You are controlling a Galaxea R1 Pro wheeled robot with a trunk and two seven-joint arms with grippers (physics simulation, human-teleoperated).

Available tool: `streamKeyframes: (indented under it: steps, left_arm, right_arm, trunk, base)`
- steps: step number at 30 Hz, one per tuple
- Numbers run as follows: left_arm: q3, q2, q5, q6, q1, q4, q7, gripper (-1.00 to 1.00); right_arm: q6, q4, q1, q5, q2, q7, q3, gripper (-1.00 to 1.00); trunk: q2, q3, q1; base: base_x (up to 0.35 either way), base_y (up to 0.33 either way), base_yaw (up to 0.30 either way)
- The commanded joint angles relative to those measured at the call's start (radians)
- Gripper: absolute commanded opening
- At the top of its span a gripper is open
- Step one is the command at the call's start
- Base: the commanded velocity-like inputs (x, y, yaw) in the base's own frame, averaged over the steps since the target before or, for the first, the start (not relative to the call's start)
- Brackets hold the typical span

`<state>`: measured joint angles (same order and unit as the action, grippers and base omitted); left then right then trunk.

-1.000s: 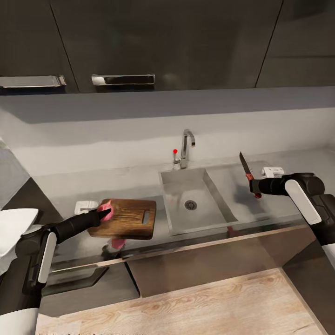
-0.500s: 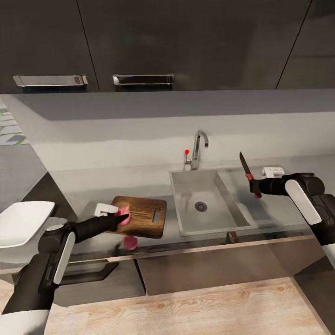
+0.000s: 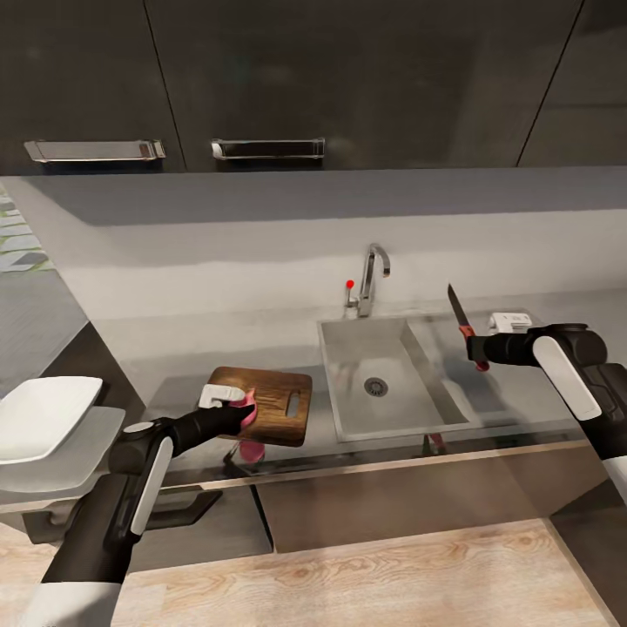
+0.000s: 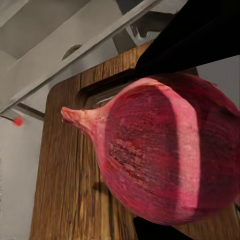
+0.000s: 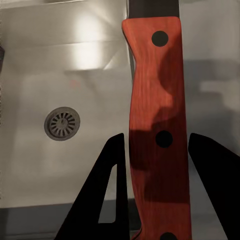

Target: In the kitchen, take the Vidalia onion out of the sink, dice it on the chopping board with the paring knife, put the diced onion into the bowl on the countertop, then place both the paring knife and the chopping board into the sink.

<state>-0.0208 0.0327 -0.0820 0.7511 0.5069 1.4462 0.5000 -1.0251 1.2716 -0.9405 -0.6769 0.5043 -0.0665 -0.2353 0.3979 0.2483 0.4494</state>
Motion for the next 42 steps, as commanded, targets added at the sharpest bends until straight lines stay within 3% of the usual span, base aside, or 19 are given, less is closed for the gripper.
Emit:
streamKeyframes:
  steps: [1,5,9,18,20,27,34,42]
  left_arm:
    - [-0.001,0.003,-0.007,0.007,0.002,-0.001,0.000,-1.00]
    - [-0.001,0.006,-0.007,0.007,0.002,-0.005,0.000,-1.00]
    - [-0.005,0.035,-0.008,0.007,0.007,0.003,0.002,-1.00]
    - [-0.005,0.037,-0.008,0.008,0.051,-0.002,-0.001,-1.00]
    - [-0.005,0.032,-0.009,0.013,0.071,-0.005,-0.002,-1.00]
    - [-0.004,-0.030,-0.009,0.022,0.107,-0.108,-0.009,-1.00]
    - [-0.004,-0.077,-0.008,0.025,0.114,-0.143,-0.088,-1.00]
    - [-0.004,-0.085,-0.008,0.025,0.119,-0.145,-0.095,-1.00]
  right_arm:
    - [-0.003,0.000,-0.001,-0.007,-0.001,-0.007,-0.003,-1.00]
    - [-0.003,0.000,-0.001,-0.007,-0.001,-0.007,-0.002,-1.00]
    - [-0.002,0.000,-0.002,-0.007,-0.003,-0.006,-0.013,-1.00]
    - [-0.001,0.001,-0.001,-0.007,-0.005,-0.006,-0.046,-1.00]
    - [0.000,0.001,-0.001,-0.007,-0.005,-0.006,-0.046,-1.00]
    - [0.000,0.000,-0.001,-0.007,-0.017,-0.006,-0.054,-1.00]
    - [0.000,0.000,-0.001,-0.007,-0.023,-0.006,-0.056,-1.00]
    - [-0.001,0.001,-0.001,-0.007,-0.046,-0.006,-0.066,-1.00]
  trunk:
    - [0.002,0.002,0.001]
    - [0.002,0.002,0.001]
    - [0.002,0.002,0.001]
    - [0.002,0.002,0.001]
    - [0.002,0.002,0.001]
    - [0.002,0.002,0.001]
    - [0.002,0.002,0.001]
    - [0.002,0.002,0.001]
  base:
    - [0.000,0.000,0.000]
    - [0.000,0.000,0.000]
    - [0.000,0.000,0.000]
    - [0.000,0.000,0.000]
    - [0.000,0.000,0.000]
    - [0.000,0.000,0.000]
    - [0.000,0.000,0.000]
    - [0.000,0.000,0.000]
